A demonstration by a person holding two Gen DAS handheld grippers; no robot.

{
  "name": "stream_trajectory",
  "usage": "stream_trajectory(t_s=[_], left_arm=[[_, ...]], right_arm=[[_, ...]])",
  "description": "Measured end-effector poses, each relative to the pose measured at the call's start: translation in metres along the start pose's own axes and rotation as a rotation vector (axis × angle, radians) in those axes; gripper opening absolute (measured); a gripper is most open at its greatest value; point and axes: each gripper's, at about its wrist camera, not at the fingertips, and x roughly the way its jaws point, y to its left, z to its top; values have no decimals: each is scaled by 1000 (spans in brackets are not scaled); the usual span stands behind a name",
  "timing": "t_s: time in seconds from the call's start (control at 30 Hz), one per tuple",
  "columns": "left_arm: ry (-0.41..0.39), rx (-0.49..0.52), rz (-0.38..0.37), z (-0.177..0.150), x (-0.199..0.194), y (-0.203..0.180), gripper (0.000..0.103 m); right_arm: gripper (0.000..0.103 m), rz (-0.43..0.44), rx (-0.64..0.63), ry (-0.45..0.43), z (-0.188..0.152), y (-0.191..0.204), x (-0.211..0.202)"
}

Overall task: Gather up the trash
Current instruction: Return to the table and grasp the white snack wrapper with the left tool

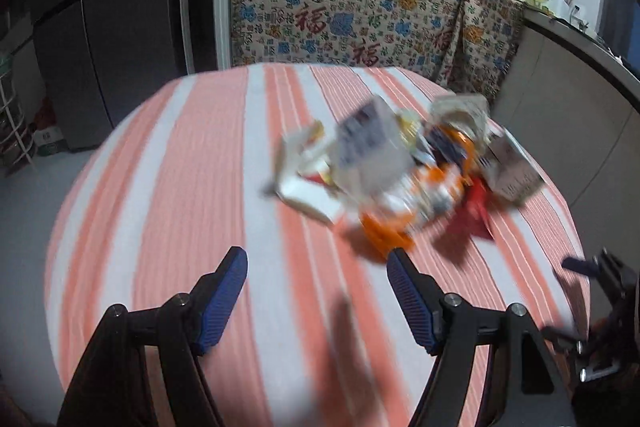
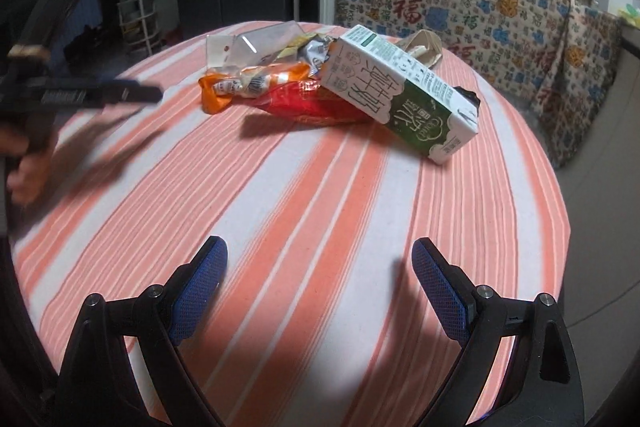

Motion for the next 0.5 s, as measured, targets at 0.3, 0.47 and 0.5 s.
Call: stream_trajectory(t_s=[0.3,0.47,0.5], left_arm=[[41,68,-26,51,58,20,73],[54,113,-96,53,69,11,53],[61,132,-105,51,71,8,45]], right_arm=[[94,11,-10,17,-4,0,4],[94,15,9,19,-4,-7,3],[94,15,11,18,-4,-7,3]])
